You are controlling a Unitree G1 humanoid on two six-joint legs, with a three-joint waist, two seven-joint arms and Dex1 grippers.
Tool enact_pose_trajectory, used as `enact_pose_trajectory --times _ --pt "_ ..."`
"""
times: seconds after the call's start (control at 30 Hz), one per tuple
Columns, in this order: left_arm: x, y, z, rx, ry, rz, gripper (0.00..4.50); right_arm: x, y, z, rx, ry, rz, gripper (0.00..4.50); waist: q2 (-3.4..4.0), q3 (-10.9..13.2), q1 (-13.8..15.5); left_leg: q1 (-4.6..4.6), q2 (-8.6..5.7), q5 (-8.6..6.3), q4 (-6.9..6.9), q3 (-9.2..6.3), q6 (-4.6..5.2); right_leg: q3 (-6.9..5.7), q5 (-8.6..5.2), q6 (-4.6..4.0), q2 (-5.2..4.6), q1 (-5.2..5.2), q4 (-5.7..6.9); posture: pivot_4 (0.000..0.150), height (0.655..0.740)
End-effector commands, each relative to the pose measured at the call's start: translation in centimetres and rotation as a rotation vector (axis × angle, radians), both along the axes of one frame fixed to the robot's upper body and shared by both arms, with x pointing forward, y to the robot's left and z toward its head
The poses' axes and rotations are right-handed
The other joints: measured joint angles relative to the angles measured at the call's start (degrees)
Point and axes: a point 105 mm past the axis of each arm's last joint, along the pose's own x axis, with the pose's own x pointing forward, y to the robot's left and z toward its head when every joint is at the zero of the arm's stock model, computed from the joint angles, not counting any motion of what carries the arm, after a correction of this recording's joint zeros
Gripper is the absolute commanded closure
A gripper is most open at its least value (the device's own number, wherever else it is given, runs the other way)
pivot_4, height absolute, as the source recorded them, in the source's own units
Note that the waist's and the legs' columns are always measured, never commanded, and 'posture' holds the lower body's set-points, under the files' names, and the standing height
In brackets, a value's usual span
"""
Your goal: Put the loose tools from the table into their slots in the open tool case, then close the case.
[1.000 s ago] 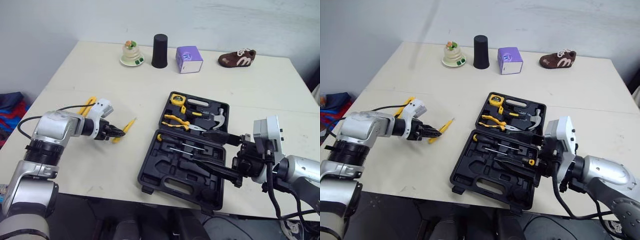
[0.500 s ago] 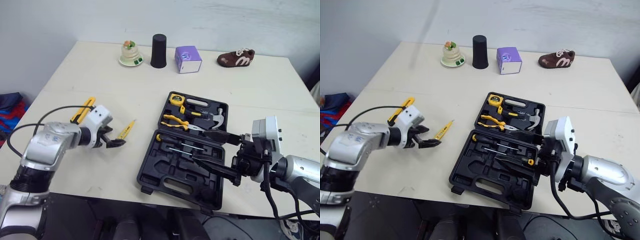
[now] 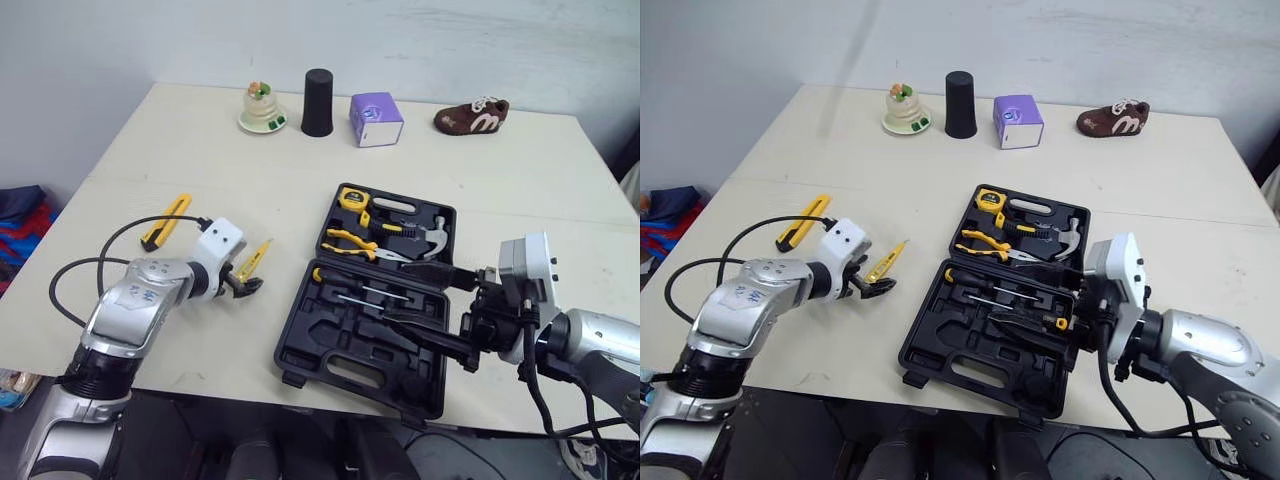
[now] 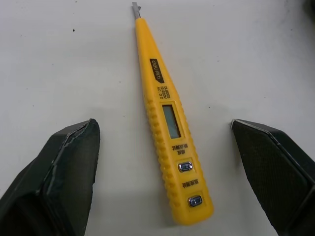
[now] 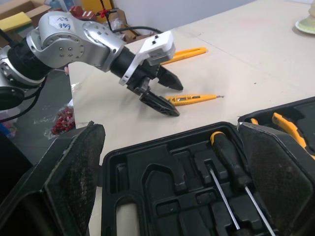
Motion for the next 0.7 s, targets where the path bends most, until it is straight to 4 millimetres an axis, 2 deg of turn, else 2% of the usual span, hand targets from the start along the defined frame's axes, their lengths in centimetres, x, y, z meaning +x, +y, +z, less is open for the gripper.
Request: enact_pose_trajectory --times 0.03,0.1,0.3,0.4,0.5,0.57,0.7 --pt "0.0 0.0 0.0 0.019 -0.005 0.004 0.59 -0.2 0.1 0.6 0.007 -0.041 0.013 0.0 0.0 0.0 0.03 0.0 0.0 0.0 0.01 0.0 0.0 0.0 0.0 0.0 0.0 0.0 0.0 0.15 0.7383" --pt "0.1 -0.1 -0.2 0.003 0.004 0.011 1.24 -0.3 0.1 0.7 0.009 -0.042 0.01 0.0 0.0 0.0 0.03 0.01 0.0 0.0 0.02 0.0 0.0 0.0 0.0 0.0 -0.01 0.02 0.0 0.15 0.7383" --pt "0.7 2.3 -0.1 0.022 0.009 0.051 3.95 -0.3 0.1 0.7 0.009 -0.045 0.01 0.0 0.01 0.0 -0.15 0.1 0.01 0.02 0.01 -0.01 -0.02 0.0 0.0 -0.02 0.01 0.03 0.08 0.15 0.7383" --pt "1.0 2.2 1.7 -0.058 -0.011 -0.008 4.05 -0.4 0.1 0.7 0.008 -0.044 0.009 0.0 0.01 0.0 -0.21 0.1 0.03 0.04 -0.01 -0.01 -0.06 0.0 0.0 -0.05 0.03 0.01 0.1 0.15 0.7383" --pt "0.8 1.6 4.2 -0.088 -0.053 -0.147 4.05 -0.4 0.0 0.7 0.005 -0.044 0.009 0.0 -0.01 0.01 -0.03 0.01 0.03 0.04 0.0 -0.01 -0.06 -0.02 -0.01 -0.07 0.02 -0.03 0.08 0.15 0.7383" --pt "-0.4 0.4 5.7 -0.083 -0.065 -0.325 4.05 -0.4 0.0 0.6 -0.001 -0.042 0.005 0.0 -0.01 0.01 0.04 -0.03 0.02 0.02 -0.01 0.0 -0.05 -0.03 -0.02 -0.07 -0.01 -0.05 0.01 0.15 0.7383" --pt "-4.3 -2.5 7.8 -0.046 0.0 -0.72 4.05 -0.9 -0.7 -0.7 -0.057 -0.002 -0.014 0.0 -0.01 0.01 0.26 -0.09 0.03 0.03 -0.03 0.05 -0.25 -0.09 -0.08 -0.14 -0.06 -0.04 -0.13 0.15 0.7383"
